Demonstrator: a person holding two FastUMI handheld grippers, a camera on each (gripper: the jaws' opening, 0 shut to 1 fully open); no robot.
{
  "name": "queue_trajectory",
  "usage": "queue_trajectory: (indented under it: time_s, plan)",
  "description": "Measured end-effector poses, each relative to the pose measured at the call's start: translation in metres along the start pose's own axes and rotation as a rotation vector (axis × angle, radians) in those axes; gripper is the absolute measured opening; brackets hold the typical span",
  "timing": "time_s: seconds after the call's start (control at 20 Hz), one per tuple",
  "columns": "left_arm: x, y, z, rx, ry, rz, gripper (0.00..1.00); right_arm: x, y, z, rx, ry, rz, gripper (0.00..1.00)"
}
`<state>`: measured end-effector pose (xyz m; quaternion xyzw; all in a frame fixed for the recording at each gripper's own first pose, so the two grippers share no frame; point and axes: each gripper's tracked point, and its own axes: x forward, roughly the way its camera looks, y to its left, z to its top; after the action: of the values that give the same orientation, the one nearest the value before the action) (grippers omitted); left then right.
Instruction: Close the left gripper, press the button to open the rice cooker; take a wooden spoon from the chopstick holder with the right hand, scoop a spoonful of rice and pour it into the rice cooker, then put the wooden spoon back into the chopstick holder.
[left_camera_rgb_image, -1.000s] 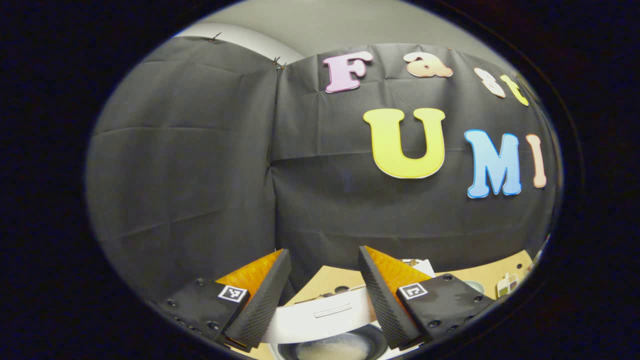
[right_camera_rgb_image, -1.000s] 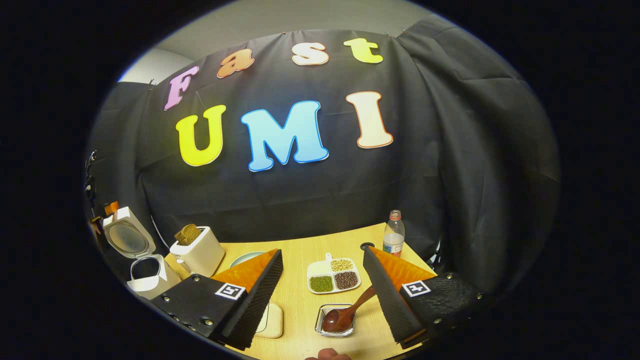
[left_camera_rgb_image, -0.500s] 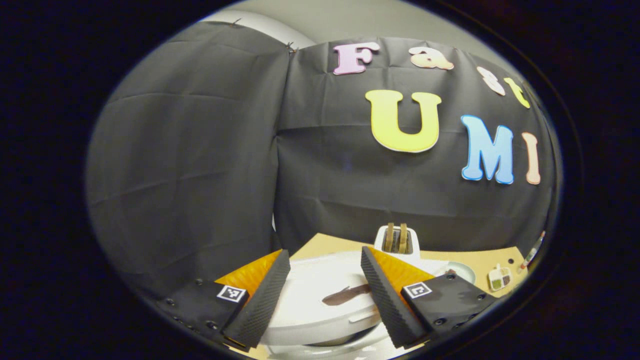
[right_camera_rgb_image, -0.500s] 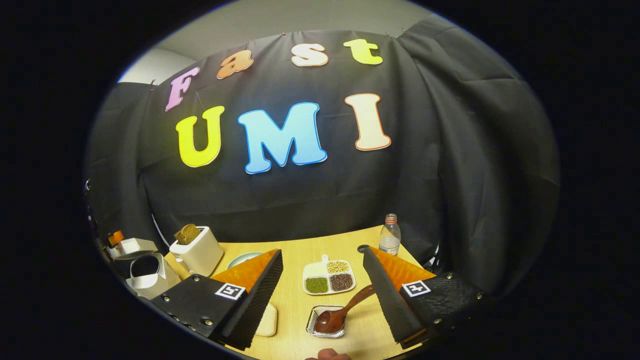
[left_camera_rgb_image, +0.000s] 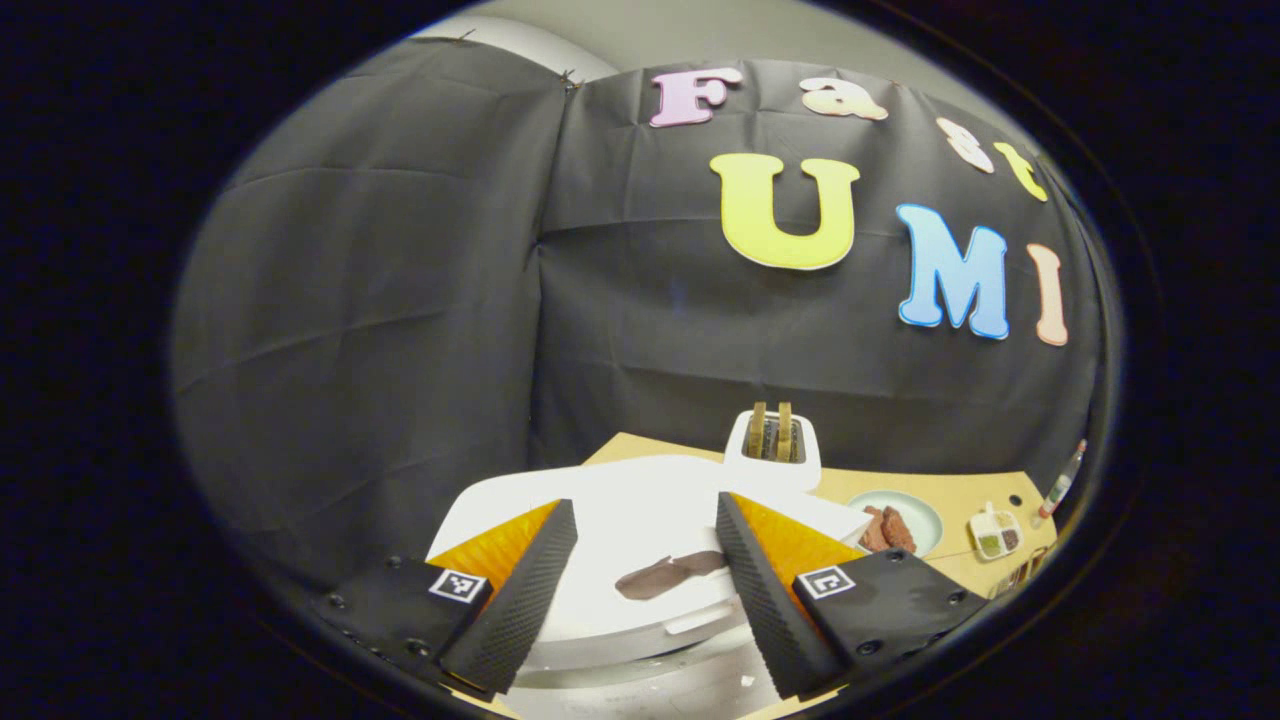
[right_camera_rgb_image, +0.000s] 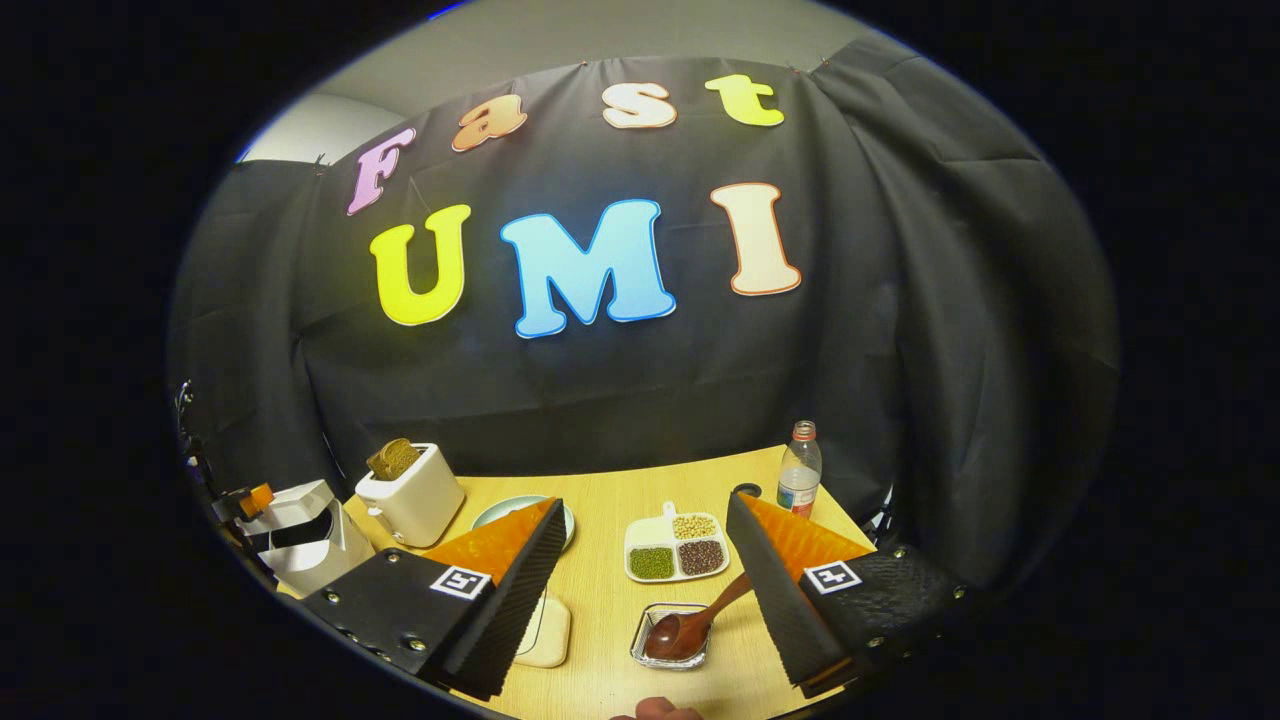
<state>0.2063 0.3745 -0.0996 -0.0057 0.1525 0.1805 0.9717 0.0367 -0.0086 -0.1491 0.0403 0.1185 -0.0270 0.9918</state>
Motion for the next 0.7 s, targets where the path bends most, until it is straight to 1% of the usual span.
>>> queue_trajectory:
  time_s: [0.1, 0.2, 0.45, 0.55, 0.6, 0.65, 0.7]
  plan:
    - [-0.006, -0.008, -0.003, -0.006, 0.013, 0.002, 0.97, -0.003, -0.003, -0.002, 0.011, 0.004, -0.008, 0.98]
    - [-0.005, -0.004, -0.010, 0.023, 0.032, 0.003, 0.97, -0.008, -0.006, -0.005, 0.016, 0.006, -0.018, 0.98]
    - [-0.011, -0.001, -0.020, 0.050, 0.070, -0.005, 0.98, -0.018, -0.014, -0.008, 0.035, 0.004, -0.049, 0.98]
    - [-0.010, -0.001, -0.022, 0.029, 0.075, -0.003, 0.98, -0.021, -0.017, -0.010, 0.033, 0.005, -0.058, 0.98]
    - [-0.010, -0.004, -0.029, -0.002, 0.106, -0.003, 0.98, -0.022, -0.018, -0.012, 0.035, 0.005, -0.061, 0.98]
    - [-0.019, -0.009, -0.027, -0.012, 0.124, -0.002, 0.98, -0.023, -0.017, -0.013, 0.040, 0.006, -0.063, 0.98]
    - [-0.020, -0.012, -0.026, 0.013, 0.124, -0.011, 0.99, -0.024, -0.016, -0.017, 0.048, 0.011, -0.062, 0.98]
